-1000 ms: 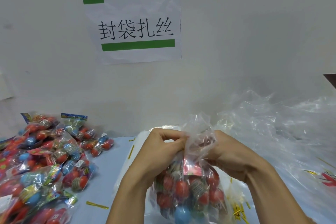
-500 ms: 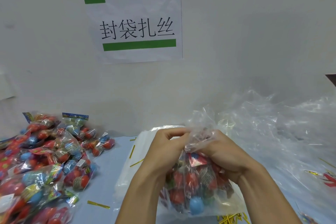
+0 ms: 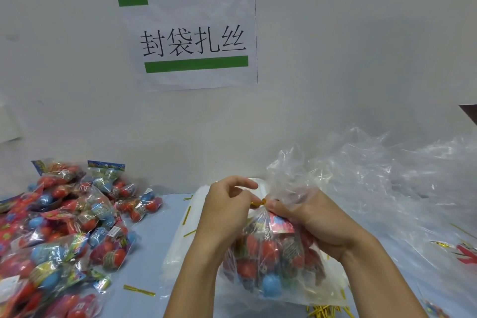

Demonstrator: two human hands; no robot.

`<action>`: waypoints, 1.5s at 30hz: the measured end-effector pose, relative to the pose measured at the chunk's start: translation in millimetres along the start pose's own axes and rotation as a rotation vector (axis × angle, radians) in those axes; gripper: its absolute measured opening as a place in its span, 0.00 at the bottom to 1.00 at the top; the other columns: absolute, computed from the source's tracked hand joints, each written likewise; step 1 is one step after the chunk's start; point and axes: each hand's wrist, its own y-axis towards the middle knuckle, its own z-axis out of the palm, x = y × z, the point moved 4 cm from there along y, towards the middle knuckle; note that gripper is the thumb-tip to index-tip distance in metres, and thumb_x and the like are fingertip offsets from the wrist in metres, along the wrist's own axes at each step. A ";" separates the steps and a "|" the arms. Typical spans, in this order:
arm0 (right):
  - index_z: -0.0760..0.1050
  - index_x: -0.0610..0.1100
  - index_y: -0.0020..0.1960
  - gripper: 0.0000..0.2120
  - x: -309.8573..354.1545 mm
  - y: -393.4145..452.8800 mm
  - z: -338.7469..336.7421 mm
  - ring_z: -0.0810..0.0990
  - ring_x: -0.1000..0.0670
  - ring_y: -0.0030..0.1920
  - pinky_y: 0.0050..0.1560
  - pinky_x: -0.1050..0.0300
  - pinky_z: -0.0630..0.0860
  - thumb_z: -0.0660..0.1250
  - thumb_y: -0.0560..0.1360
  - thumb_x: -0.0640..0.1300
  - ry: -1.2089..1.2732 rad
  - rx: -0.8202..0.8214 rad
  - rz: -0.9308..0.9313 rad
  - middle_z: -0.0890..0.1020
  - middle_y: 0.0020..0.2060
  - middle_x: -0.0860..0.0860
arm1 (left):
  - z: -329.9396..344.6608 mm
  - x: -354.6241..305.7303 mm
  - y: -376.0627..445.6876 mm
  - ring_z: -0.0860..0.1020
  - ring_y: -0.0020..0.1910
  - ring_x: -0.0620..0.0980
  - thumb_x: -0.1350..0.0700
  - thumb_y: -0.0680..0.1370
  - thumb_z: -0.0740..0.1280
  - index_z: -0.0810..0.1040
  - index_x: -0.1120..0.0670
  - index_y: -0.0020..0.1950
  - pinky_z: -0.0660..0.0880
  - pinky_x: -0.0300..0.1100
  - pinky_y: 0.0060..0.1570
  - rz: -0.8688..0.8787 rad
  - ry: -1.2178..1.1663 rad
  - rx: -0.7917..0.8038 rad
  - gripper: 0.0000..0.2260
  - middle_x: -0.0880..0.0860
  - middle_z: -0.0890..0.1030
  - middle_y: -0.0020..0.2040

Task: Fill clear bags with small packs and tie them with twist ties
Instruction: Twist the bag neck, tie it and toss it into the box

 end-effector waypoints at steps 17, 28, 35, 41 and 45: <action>0.81 0.33 0.40 0.12 14.4 -7.4 4.4 0.76 0.52 0.29 0.30 0.62 0.72 0.76 0.72 0.42 -0.022 -0.131 -0.070 0.78 0.27 0.46 | 5.4 -23.0 -32.1 0.80 0.33 0.40 0.61 0.75 0.71 0.83 0.50 0.39 0.73 0.30 0.34 0.211 0.247 -0.142 0.08 0.46 0.84 0.33; 0.86 0.37 0.48 0.07 20.2 -13.3 15.3 0.86 0.39 0.49 0.55 0.45 0.81 0.76 0.72 0.39 -0.234 0.000 -0.094 0.87 0.44 0.40 | 10.2 12.9 -32.6 0.84 0.38 0.44 0.65 0.74 0.71 0.85 0.51 0.39 0.80 0.41 0.41 0.124 -0.021 -0.196 0.10 0.47 0.85 0.35; 0.82 0.42 0.33 0.09 16.6 -12.8 18.8 0.76 0.50 0.29 0.31 0.61 0.72 0.77 0.72 0.40 -0.290 -0.064 -0.070 0.78 0.25 0.47 | 4.5 10.8 -35.8 0.84 0.37 0.46 0.62 0.74 0.73 0.85 0.48 0.39 0.78 0.34 0.37 0.148 -0.164 -0.070 0.09 0.50 0.86 0.36; 0.75 0.51 0.23 0.20 18.8 -23.8 30.1 0.70 0.54 0.23 0.27 0.67 0.66 0.79 0.71 0.48 -0.316 -0.021 -0.079 0.74 0.21 0.54 | -1.7 18.2 -35.8 0.83 0.35 0.43 0.64 0.75 0.73 0.85 0.54 0.36 0.77 0.34 0.36 0.129 -0.081 -0.097 0.09 0.49 0.85 0.34; 0.80 0.54 0.25 0.17 14.1 -29.3 37.7 0.77 0.61 0.27 0.30 0.70 0.70 0.78 0.71 0.44 -0.309 -0.024 -0.103 0.79 0.24 0.58 | -10.1 22.1 -39.0 0.83 0.37 0.44 0.68 0.76 0.69 0.83 0.50 0.34 0.79 0.37 0.41 0.138 0.044 -0.142 0.16 0.46 0.85 0.35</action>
